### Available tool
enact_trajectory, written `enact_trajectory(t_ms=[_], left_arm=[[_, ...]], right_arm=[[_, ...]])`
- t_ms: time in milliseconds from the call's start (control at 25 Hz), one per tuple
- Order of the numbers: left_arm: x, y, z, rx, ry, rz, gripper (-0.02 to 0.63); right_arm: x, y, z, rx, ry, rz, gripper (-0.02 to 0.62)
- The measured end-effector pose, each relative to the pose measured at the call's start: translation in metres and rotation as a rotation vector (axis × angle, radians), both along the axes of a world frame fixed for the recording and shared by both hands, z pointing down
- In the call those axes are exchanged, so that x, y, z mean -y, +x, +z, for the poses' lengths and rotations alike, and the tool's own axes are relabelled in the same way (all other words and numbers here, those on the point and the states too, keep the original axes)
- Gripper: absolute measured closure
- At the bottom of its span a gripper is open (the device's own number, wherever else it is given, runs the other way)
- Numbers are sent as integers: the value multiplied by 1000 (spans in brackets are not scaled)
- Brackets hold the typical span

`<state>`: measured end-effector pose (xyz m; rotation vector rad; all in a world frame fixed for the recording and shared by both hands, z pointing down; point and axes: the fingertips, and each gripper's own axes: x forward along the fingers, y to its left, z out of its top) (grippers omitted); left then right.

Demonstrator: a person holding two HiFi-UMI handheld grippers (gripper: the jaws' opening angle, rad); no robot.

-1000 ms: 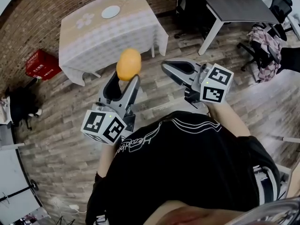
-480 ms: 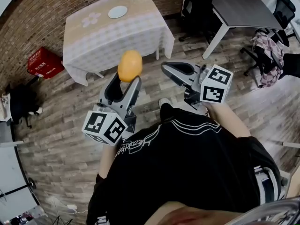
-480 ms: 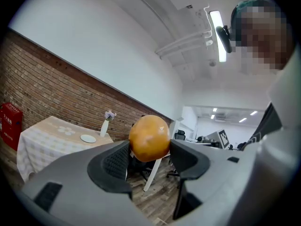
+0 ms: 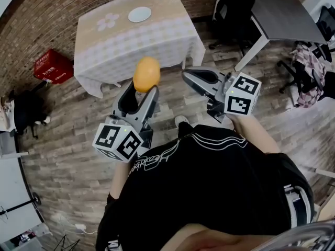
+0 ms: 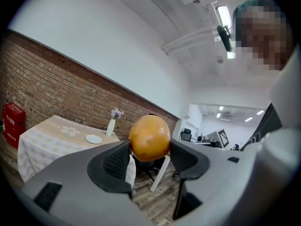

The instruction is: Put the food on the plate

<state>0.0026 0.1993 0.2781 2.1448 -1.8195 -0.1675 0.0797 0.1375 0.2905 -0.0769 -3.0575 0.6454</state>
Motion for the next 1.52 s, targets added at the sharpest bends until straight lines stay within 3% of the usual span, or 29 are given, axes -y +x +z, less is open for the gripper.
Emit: enact_trajectory(t_ms=[280, 600, 1040, 1520], left_arm=[[72, -49, 9, -27, -40, -21, 344], [147, -80, 5, -22, -53, -28, 344], [190, -92, 9, 1, -47, -29, 344], [242, -145, 31, -26, -92, 4, 344]], right_arm=[[73, -42, 11, -7, -27, -12, 598], [148, -75, 11, 15, -45, -13, 598], [192, -93, 16, 28, -46, -14, 598], [236, -140, 30, 1, -86, 31, 598]])
